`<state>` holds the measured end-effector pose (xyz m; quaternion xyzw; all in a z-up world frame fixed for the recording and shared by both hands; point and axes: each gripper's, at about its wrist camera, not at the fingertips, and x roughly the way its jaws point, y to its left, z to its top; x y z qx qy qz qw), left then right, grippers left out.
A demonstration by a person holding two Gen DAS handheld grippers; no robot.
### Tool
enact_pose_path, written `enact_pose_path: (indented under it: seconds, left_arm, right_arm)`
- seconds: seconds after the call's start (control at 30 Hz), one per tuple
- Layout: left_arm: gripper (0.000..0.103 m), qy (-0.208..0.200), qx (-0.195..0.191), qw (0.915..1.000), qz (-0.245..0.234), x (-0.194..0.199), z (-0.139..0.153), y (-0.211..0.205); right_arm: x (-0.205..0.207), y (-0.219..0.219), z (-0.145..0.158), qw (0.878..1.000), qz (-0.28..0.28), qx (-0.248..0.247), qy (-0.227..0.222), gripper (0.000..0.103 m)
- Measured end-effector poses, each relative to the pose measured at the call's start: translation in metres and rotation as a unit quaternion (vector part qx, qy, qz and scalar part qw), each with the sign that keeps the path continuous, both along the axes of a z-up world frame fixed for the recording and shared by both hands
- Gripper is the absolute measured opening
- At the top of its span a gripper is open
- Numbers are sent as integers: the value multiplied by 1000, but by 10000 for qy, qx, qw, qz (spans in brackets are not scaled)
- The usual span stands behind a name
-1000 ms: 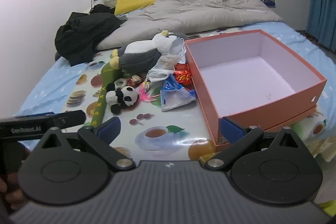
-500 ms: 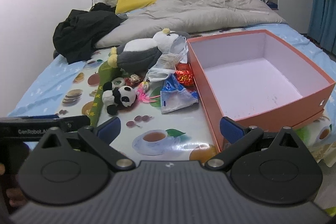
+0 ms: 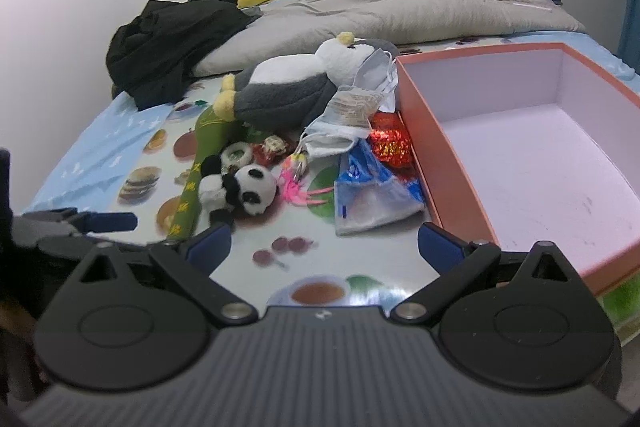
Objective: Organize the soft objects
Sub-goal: 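Grasp the panda plush with the left tool while the right tool reaches the red packet, then close the right tool on the red tea packet and lift it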
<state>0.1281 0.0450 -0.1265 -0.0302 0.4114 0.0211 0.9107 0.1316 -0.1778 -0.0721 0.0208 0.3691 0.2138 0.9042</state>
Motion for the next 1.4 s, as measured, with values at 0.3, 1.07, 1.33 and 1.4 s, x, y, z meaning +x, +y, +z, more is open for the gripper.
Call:
enact_pose_path:
  seconds: [0.3, 1.07, 1.33, 1.4]
  left_arm:
    - [102, 207, 735, 9968, -237, 50, -24, 13]
    - [75, 309, 1116, 9907, -719, 117, -62, 30]
    - [69, 241, 688, 9969, -304, 104, -56, 32]
    - [69, 267, 546, 9981, -102, 97, -56, 30]
  right_arm:
    - [46, 22, -26, 9996, 167, -156, 193, 88]
    - [130, 66, -80, 9890, 433, -1413, 1, 49]
    - [119, 66, -79, 9867, 610, -1505, 87, 16]
    - [112, 64, -77, 9868, 657, -1474, 101, 16]
